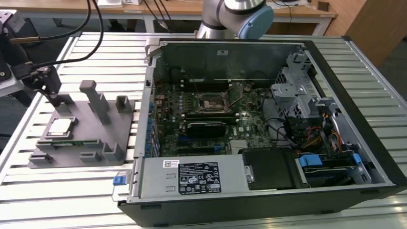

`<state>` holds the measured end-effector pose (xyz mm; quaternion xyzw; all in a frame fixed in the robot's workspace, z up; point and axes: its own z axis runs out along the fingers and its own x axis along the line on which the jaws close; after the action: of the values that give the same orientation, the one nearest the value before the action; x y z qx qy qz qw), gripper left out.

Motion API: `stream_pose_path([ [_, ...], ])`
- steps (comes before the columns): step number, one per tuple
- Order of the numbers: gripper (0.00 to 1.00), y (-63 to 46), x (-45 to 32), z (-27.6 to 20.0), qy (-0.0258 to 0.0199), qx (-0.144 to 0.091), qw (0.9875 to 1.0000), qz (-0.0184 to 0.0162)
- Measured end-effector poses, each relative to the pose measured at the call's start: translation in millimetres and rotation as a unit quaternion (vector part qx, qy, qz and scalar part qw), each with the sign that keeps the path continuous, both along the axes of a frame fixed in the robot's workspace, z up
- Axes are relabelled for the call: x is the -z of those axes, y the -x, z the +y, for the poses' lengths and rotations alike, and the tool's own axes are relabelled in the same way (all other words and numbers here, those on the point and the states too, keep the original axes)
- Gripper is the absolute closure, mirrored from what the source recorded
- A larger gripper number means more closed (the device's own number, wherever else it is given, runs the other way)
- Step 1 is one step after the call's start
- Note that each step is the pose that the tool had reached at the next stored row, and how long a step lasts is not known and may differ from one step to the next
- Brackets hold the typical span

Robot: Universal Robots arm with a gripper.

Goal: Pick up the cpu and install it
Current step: 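Pick up the cpu and move it towards the insertion slot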

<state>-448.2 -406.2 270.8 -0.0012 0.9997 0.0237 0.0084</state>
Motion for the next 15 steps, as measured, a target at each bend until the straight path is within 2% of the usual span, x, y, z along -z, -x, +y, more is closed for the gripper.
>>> stream_pose_path([
  [6, 0.35, -0.1, 7.9, -0.1, 0.0000, 0.000, 1.0000, 0.0069],
  [15, 0.35, 0.0, 20.5, -0.3, 0.0001, 0.000, 1.0000, 0.0071],
])
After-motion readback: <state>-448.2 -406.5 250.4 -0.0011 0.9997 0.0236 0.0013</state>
